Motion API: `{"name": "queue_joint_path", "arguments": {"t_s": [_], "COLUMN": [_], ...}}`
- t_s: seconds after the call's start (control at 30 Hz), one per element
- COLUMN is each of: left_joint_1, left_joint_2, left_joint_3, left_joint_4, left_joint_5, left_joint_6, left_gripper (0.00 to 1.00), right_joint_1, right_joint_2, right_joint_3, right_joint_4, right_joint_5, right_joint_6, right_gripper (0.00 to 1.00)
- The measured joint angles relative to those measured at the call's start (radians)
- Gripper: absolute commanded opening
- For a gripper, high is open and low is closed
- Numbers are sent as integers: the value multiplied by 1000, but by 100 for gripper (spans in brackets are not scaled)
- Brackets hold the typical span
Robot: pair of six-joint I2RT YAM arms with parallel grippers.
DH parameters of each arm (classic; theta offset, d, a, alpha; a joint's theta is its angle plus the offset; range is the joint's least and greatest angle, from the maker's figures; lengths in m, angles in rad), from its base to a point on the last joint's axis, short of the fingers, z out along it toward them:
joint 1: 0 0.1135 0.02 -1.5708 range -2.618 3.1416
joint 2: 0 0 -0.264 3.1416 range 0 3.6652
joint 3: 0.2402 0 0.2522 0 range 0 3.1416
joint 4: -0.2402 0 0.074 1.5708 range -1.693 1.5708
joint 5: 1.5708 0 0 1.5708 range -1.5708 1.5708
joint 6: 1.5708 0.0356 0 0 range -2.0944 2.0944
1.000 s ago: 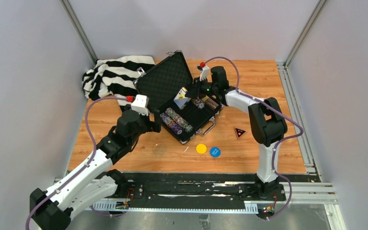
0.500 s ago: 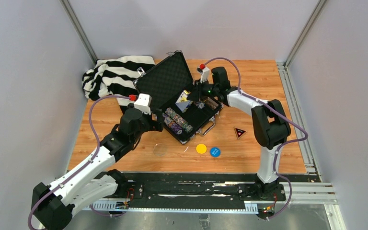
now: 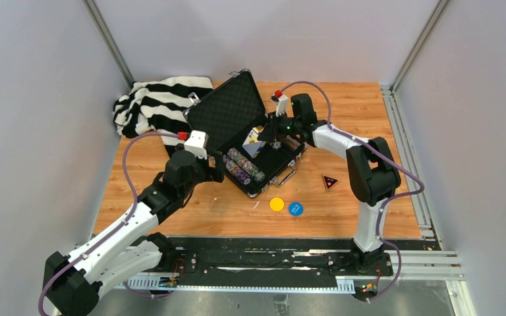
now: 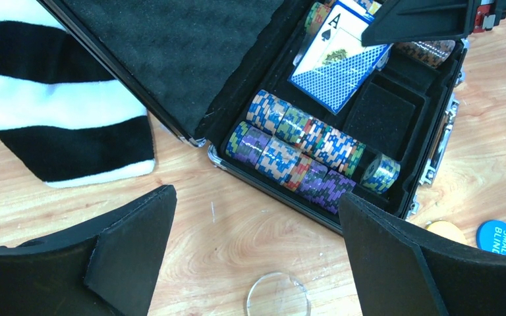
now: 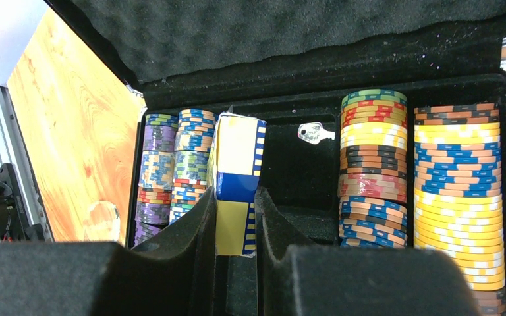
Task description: Pack up texas hold em set
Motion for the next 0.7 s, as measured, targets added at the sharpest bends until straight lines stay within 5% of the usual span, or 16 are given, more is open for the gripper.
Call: {"name": "queue_joint_path", "arguments": {"t_s": [0.7], "left_joint_1": [0], "left_joint_2": [7], "left_joint_3": [-5], "left_joint_4": [1], "left_joint_5": [2], "left_joint_6": [4], "left_gripper": [98], "right_joint_1": [7], "right_joint_2": [49], "right_joint_3": [13], "right_joint_4": [23], "right_joint_5": [2], "right_joint_6": [-2], "right_gripper": [1]}}
